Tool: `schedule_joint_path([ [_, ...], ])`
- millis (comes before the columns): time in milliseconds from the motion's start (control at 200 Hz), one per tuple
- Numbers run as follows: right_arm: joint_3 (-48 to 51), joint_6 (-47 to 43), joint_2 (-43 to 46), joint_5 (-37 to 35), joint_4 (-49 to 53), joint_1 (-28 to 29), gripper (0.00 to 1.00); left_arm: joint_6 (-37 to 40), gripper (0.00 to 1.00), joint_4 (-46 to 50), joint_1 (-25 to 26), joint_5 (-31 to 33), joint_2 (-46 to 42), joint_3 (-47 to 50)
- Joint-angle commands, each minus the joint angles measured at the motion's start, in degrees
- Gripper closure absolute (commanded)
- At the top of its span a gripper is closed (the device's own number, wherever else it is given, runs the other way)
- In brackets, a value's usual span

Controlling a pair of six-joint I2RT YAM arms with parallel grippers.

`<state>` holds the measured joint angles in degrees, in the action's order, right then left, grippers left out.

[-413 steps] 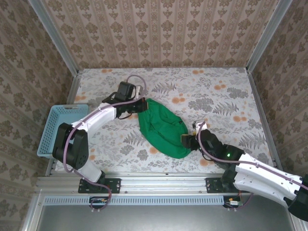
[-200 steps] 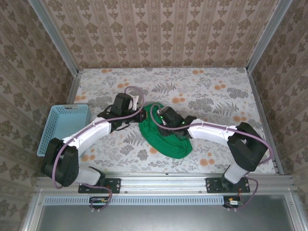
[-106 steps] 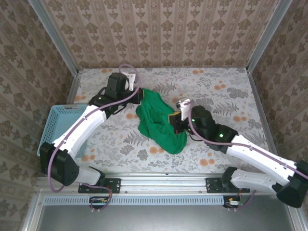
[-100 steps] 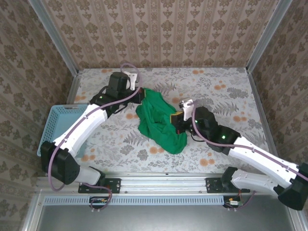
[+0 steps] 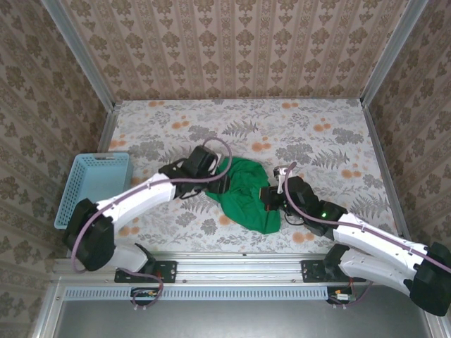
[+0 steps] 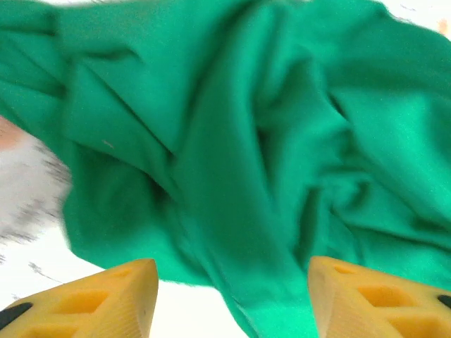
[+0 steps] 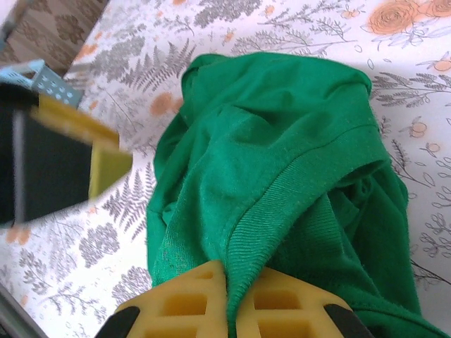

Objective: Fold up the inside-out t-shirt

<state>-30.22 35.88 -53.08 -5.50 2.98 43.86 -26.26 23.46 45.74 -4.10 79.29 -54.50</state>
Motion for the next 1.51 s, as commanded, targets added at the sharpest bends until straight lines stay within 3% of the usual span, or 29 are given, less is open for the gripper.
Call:
schedule_joint_path([
  [0,0.64,1.65,0.49,1.34,-5.27,-0.29,1.00,-4.80,0.39,-5.80,3.58,-1.05,-1.86,2.25],
  [170,1.38,1.78,-0.09,3.55,-7.83,-0.26,1.00,-7.18,0.39,-9.55,4.36,-1.52,3.84,2.87],
  [280,1.08,1.74,0.52,2.61,-6.13,-0.32,1.00,-6.82,0.44,-8.43,4.26,-0.52,8.83,0.39],
  [400,0.82,1.66,2.58,-1.59,-1.69,-0.28,1.00,-6.36,0.59,-6.53,3.63,2.98,11.48,-0.39],
  [550,1.93,1.91,5.72,-6.68,3.08,-0.48,1.00,-6.43,0.89,-7.56,1.20,3.39,9.56,2.63],
  [665,3.93,2.46,6.12,-8.80,4.45,-1.07,1.00,-6.30,1.00,-12.13,-0.15,2.91,4.78,7.63],
  [880,8.23,5.64,3.36,-10.80,3.97,-3.82,1.00,-5.49,1.00,-22.05,0.01,-2.67,-2.28,13.95],
  [1030,6.20,7.09,2.61,-14.81,10.45,-6.06,1.00,-4.21,1.00,-27.41,0.10,-6.30,-6.11,16.98],
  [1170,1.82,3.54,1.90,-16.16,17.15,-6.68,0.57,-3.63,1.00,-32.85,0.44,-12.01,-8.33,18.88],
  [1265,-1.62,1.14,4.20,-17.18,21.23,-6.35,0.38,-3.37,1.00,-35.88,1.45,-14.80,-8.31,19.23],
  [1330,-3.82,-1.24,5.90,-15.89,21.78,-5.54,0.30,-2.86,1.00,-36.99,2.84,-15.22,-7.90,19.06],
  [1500,-5.77,-2.95,2.79,-6.09,12.28,0.37,0.29,-1.95,1.00,-38.69,4.81,-16.63,-5.98,17.98],
])
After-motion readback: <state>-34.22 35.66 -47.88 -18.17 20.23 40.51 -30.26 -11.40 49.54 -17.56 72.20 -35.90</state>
